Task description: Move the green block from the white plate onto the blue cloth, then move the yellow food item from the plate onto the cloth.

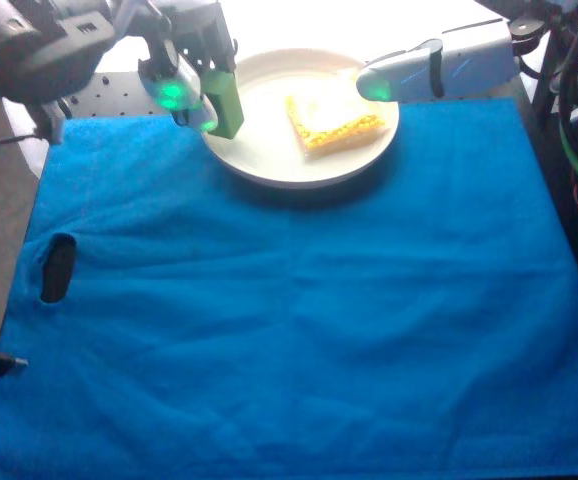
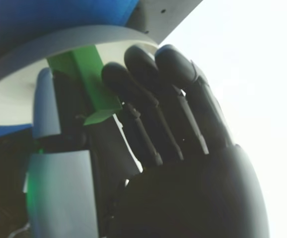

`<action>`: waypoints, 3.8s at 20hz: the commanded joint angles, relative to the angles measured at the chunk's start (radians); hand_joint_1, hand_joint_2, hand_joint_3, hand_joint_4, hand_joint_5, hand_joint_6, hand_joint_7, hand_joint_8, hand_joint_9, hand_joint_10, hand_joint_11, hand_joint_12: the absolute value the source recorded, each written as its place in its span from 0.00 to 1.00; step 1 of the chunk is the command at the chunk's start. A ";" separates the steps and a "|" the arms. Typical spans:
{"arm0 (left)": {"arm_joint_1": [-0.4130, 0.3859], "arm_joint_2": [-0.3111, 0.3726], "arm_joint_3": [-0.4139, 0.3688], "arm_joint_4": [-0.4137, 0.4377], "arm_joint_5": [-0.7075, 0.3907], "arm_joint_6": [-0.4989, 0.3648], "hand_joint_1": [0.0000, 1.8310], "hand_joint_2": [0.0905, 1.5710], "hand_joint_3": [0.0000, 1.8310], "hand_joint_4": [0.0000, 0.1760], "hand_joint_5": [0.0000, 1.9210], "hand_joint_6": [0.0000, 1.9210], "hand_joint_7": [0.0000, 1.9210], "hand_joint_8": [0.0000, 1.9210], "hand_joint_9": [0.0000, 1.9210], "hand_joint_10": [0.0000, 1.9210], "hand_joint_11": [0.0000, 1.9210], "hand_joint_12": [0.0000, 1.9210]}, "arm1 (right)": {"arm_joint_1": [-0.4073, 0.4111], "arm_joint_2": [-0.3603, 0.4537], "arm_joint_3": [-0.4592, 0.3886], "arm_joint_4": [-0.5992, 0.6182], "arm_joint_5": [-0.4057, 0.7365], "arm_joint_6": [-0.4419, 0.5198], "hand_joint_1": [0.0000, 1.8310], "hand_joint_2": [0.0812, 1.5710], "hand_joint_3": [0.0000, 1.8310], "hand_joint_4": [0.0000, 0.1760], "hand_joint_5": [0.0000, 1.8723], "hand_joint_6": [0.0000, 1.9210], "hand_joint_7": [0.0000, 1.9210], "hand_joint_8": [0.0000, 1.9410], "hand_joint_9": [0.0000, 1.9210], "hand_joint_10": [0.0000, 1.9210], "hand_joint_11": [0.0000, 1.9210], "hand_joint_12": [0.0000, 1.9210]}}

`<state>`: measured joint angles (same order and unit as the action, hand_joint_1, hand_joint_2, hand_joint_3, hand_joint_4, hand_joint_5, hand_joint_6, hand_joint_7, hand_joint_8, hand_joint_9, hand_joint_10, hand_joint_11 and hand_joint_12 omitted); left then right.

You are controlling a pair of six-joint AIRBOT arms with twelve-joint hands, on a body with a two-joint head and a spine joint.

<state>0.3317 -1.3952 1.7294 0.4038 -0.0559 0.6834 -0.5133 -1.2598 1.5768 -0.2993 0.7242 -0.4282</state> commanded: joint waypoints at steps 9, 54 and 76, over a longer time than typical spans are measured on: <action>-0.087 0.179 -0.213 0.097 -0.192 -0.003 0.57 0.68 0.00 0.67 0.52 0.50 0.36 0.61 0.30 0.80 0.20 0.86 | 0.011 -0.005 0.002 0.036 0.103 0.002 0.22 0.45 0.00 0.44 0.05 0.00 0.16 0.00 0.14 0.00 0.00 0.45; 0.178 0.342 -0.492 0.545 -0.343 -0.327 0.59 0.68 0.00 0.24 0.53 0.48 0.45 0.52 0.36 0.67 0.23 0.83 | -0.013 -0.017 0.013 0.043 0.066 0.002 0.21 0.46 0.00 0.45 0.05 0.00 0.18 0.00 0.10 0.02 0.02 0.01; 0.188 0.354 -0.443 0.501 -0.440 -0.458 0.45 0.49 0.00 0.35 0.33 0.02 0.32 0.00 0.19 0.39 0.01 0.81 | -0.013 -0.018 0.013 0.024 0.065 0.002 0.21 0.46 0.00 0.43 0.04 0.00 0.15 0.00 0.13 0.00 0.00 0.50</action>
<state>0.5365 -1.0435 1.2850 0.9398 -0.4156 0.2348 -0.5316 -1.2766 1.5871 -0.3058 0.6754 -0.4282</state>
